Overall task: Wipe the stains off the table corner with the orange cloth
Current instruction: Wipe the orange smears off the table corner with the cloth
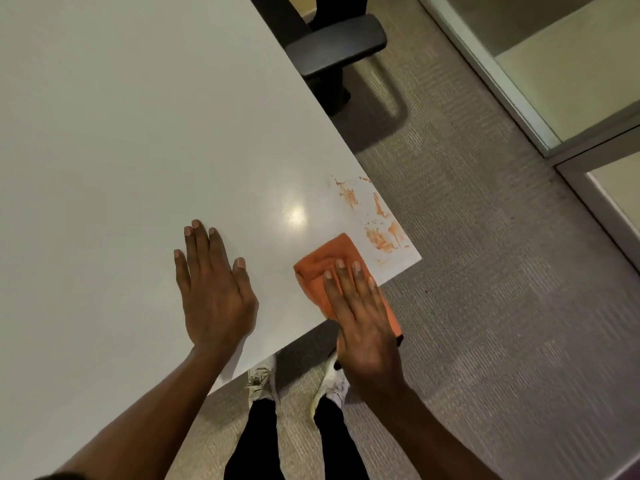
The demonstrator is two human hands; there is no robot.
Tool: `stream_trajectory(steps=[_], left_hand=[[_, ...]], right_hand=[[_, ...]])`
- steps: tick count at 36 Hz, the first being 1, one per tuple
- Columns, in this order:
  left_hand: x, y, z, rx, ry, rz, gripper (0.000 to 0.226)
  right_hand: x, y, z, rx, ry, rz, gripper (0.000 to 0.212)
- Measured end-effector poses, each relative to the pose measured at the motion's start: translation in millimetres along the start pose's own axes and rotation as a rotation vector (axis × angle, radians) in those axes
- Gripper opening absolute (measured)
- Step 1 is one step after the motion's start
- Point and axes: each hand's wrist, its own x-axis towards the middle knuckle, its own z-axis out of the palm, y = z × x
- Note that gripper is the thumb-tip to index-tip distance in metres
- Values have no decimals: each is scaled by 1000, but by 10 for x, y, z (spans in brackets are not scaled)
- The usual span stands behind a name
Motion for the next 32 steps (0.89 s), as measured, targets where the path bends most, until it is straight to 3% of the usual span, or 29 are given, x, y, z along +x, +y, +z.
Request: stream_trajectory(steps=[10,15,21,24,28,32], left_hand=[[-9,9,-11,-11,0,-12,71],[-8,17,-27,-18,-4,-13,71],[4,18,-21,1,-2,-11,70],[6,20,-21,-5,-2,-15,70],[-3,18,-29,-5,-4,-10,69],[-4,11,-34,-1,-15,-8,70]], right_hand=[[961,115,117,-103,-18,1,92],[544,11,55,-99,-48,-22,80],[159,0,53,-49,-22,-16,87],[459,81,69,-41,-18,-32,74],[1049,177,74,-26,-17,-20,90],[1475,232,46,-43,-9,-14,82]])
